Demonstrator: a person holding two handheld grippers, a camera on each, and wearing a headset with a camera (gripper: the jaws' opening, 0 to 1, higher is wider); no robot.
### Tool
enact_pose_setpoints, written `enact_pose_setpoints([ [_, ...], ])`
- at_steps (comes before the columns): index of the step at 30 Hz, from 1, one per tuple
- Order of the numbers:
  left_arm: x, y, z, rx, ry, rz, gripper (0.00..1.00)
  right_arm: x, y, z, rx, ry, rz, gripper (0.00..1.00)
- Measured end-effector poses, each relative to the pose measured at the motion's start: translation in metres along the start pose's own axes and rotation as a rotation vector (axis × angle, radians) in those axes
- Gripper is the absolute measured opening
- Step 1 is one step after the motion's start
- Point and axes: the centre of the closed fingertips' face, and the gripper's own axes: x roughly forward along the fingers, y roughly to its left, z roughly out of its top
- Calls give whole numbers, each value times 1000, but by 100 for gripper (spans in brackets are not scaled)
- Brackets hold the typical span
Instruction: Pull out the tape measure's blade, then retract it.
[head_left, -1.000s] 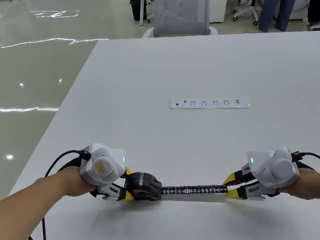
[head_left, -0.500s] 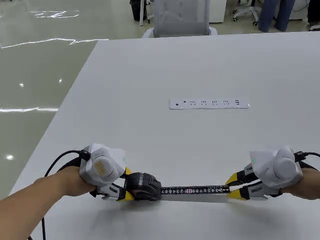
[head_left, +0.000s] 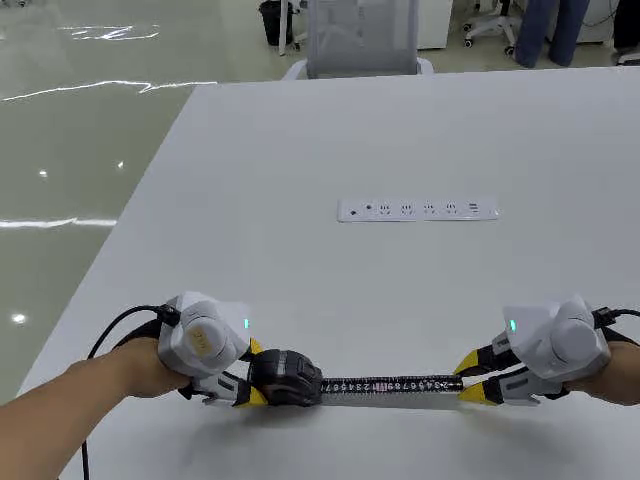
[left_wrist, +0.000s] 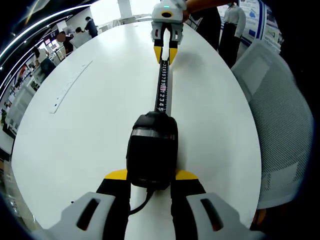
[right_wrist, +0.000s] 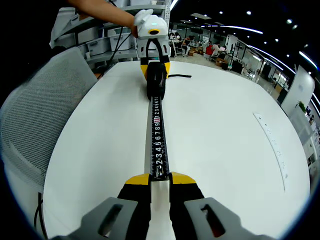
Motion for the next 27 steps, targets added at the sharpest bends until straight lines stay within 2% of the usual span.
enact_pose_setpoints([
  [27,1,1,0,4,4,-1,26,-5,0,-8,12,4,3,11],
])
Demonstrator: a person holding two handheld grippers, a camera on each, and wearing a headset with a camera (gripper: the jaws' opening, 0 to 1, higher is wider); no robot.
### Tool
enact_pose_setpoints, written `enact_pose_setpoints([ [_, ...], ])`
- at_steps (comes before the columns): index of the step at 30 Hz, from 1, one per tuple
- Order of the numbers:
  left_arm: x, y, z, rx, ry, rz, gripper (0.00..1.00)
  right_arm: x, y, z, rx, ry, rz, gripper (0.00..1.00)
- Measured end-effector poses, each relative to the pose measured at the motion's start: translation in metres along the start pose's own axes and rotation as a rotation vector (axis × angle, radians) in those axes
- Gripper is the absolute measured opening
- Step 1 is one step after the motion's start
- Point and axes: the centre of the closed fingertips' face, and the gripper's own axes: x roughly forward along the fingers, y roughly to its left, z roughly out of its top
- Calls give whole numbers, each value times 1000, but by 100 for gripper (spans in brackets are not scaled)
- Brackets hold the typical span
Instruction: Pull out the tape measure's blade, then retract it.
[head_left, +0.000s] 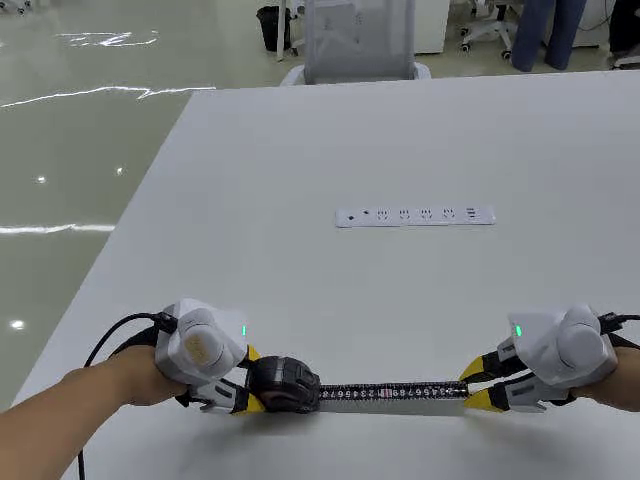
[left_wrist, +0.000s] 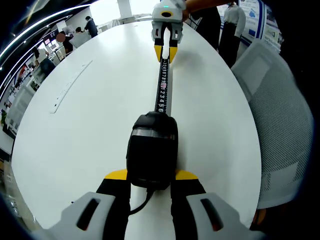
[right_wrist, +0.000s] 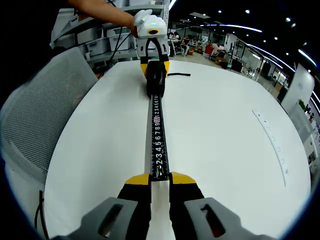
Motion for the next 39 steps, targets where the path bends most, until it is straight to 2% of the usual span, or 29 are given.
enact_pose_setpoints([
  [39,-1,-3,3,3,5,-1,26,-15,1,-19,12,24,-7,11],
])
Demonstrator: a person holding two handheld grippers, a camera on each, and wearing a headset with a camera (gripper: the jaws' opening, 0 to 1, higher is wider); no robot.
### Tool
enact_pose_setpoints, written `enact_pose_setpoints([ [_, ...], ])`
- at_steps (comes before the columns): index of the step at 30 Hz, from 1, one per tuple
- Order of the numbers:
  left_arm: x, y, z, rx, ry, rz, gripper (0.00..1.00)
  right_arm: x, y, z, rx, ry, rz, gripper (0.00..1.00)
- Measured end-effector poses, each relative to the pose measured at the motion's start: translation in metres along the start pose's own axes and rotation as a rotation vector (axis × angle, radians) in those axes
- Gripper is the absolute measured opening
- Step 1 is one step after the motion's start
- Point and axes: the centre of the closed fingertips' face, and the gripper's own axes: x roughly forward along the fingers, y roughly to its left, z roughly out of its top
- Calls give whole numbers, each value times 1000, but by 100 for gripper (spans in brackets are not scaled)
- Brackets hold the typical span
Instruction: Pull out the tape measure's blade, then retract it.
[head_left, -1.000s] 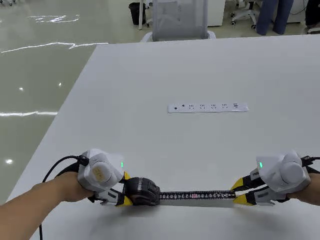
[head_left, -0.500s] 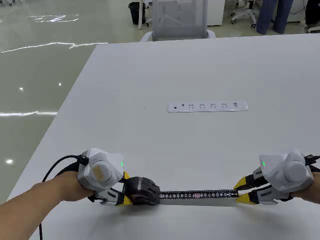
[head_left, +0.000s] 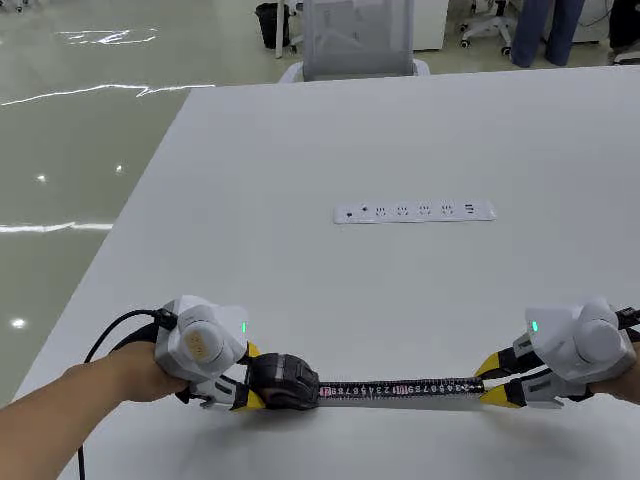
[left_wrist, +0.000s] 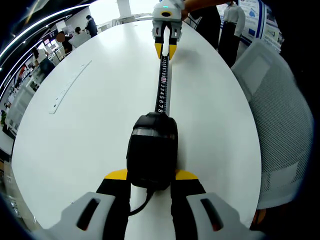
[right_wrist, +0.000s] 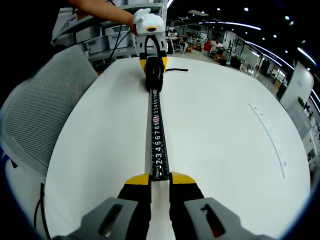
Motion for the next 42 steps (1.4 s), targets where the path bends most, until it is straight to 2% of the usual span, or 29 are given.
enact_pose_setpoints([
  [20,1,2,-2,1,2,0,26,-5,-2,-8,6,12,-8,11],
  [42,2,1,0,2,1,-1,26,-11,3,-15,16,28,-11,11],
])
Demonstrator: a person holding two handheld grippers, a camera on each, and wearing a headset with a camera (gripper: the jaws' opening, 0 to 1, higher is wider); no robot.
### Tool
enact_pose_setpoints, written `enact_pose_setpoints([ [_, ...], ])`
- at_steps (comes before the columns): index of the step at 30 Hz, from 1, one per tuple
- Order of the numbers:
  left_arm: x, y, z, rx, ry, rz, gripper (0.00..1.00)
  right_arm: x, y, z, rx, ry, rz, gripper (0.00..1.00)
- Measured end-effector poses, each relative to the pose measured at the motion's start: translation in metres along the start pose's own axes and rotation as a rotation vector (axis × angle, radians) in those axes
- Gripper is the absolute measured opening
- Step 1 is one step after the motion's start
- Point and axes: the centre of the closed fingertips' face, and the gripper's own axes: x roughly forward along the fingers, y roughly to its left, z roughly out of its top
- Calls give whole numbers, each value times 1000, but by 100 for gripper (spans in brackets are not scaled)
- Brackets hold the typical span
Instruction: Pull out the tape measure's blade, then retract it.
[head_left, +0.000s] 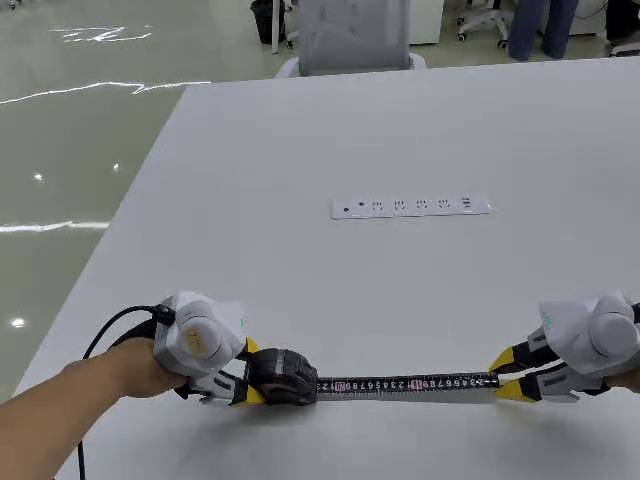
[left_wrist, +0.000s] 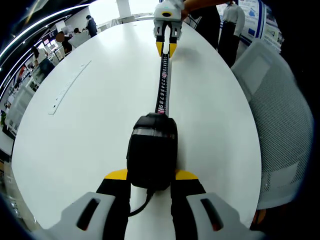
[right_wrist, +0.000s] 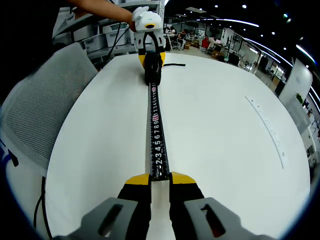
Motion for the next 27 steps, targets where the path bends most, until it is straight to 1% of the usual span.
enact_pose_setpoints([
  [8,0,-1,2,-4,1,4,26,4,-4,-7,-1,12,-6,12],
  [10,0,-1,2,-5,0,3,26,4,-3,-5,-2,17,-5,12],
  [18,1,0,2,-8,-2,2,26,7,-2,-7,11,24,-1,12],
  [27,0,1,2,-12,-3,3,26,10,-3,-9,8,37,0,13],
])
